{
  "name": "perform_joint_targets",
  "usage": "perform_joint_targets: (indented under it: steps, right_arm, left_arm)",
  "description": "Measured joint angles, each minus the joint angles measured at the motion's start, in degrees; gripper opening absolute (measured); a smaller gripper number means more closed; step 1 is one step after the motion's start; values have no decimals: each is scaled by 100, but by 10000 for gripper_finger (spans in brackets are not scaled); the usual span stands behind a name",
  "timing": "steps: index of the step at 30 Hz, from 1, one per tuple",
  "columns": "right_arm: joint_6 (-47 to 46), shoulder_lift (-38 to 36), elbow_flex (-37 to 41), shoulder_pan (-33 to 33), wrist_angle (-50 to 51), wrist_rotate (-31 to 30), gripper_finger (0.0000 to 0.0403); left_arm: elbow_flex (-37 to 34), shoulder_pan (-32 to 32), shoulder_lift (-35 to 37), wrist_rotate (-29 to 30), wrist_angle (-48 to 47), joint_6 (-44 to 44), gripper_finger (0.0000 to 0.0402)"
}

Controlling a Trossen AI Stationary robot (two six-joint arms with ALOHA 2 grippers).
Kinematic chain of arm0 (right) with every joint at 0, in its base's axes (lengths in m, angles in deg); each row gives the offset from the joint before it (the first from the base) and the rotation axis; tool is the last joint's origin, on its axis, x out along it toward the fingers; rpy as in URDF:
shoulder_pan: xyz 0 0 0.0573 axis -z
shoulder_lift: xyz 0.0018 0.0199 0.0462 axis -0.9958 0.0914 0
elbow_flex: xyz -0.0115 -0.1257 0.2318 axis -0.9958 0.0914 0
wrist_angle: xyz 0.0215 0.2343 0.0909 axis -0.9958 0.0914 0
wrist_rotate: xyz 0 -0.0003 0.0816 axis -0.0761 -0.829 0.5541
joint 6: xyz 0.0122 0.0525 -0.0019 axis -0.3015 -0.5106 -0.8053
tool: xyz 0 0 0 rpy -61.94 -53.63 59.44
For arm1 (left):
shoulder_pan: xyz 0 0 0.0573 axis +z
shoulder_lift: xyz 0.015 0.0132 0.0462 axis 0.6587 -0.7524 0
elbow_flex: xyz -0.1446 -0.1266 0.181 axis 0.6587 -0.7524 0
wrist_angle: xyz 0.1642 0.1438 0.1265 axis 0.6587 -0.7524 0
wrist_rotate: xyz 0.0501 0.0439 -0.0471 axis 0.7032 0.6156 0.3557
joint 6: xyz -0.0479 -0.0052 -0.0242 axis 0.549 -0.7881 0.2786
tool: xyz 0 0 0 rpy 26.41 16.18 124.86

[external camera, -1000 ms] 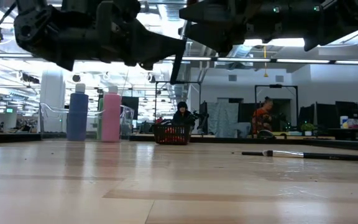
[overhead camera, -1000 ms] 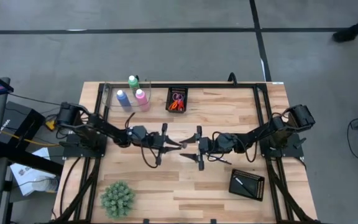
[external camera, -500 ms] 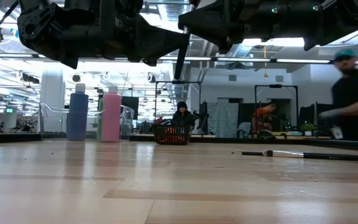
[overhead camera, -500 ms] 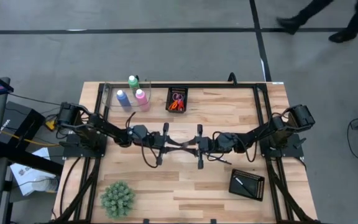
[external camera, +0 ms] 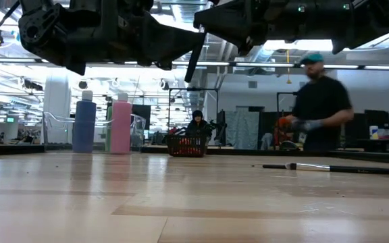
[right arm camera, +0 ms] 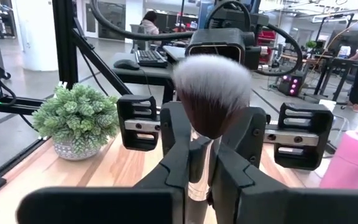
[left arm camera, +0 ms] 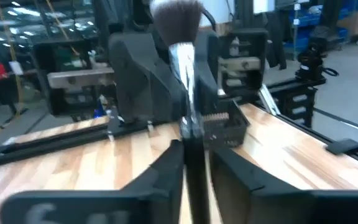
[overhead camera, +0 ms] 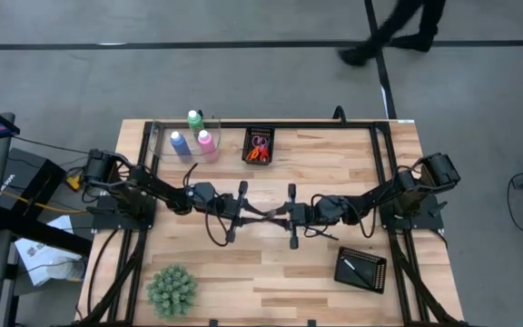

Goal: Pick & Place Paint Supplies
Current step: Put the black paint brush into the bottom black bin

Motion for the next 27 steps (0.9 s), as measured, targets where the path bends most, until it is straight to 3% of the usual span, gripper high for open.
perform_joint_targets:
  steps: [11,17,21,27]
  right_arm:
    - [65,0,2,-89,1,-4,29]
    - [-39,-7,1,-245,286,-4,29]
    - [-410,-136,-38,-387,1134,-2,29]
    - [-1294,-474,-622,-736,3673,-39,29]
  left_arm:
    - [-21,-7,28,-6,-427,22,193]
    - [-37,-4,847,33,-2055,-2,212]
    - [-37,-42,1651,34,-3275,1,209]
    - [-35,-129,2311,33,-4251,-12,197]
